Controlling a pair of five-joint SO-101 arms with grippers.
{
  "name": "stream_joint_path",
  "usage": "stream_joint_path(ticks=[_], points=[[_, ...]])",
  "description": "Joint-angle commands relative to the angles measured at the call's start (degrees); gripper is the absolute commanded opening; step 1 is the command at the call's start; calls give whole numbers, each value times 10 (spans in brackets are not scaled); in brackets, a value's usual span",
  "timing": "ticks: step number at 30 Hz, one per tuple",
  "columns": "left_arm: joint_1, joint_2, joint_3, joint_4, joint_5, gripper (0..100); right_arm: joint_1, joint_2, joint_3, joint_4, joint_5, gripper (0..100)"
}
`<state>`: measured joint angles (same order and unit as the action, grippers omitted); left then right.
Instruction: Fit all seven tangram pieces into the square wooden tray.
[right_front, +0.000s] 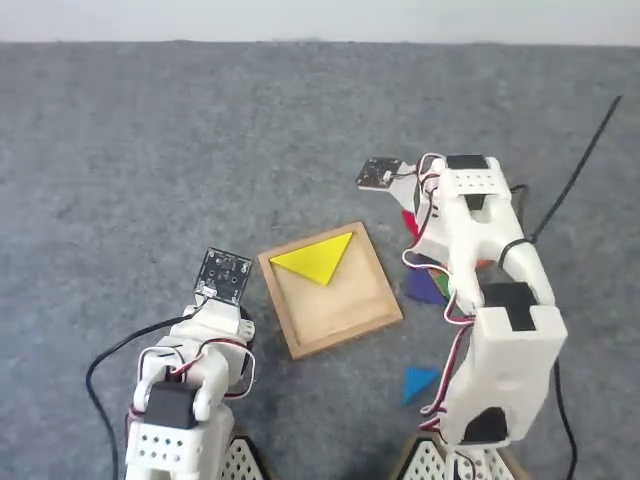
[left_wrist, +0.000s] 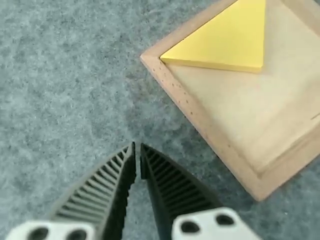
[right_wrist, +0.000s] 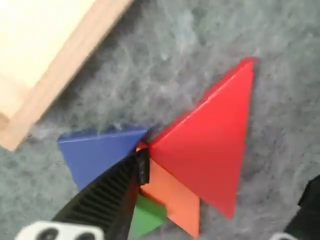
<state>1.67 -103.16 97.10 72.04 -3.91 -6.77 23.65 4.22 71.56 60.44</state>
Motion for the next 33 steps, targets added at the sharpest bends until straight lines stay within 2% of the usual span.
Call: stream_joint_path(ticks=[1,5,15,20,22,28,30,33], points=[[-4,-11,-6,3,-1,19,-4,12,-2,-15,1,461],[-4,-11,-6,3,-1,19,3,24,-3,-16,0,461],[-4,-11,-6,3,-1,19,11,27,-14,-47,-119,460],[-4,-11,-6,3,-1,19,16,26,-14,-43,-128,458],[-4,-11,-6,3,-1,19,20,26,-13,-43,-130,413],[-4,-11,-6,3,-1,19,15,25,-14,-48,-171,171],[-4,-11,-6,3,-1,19,9,23,-15,-48,-179,133],[-4,-11,-6,3,-1,19,7,20,-18,-48,-207,132]])
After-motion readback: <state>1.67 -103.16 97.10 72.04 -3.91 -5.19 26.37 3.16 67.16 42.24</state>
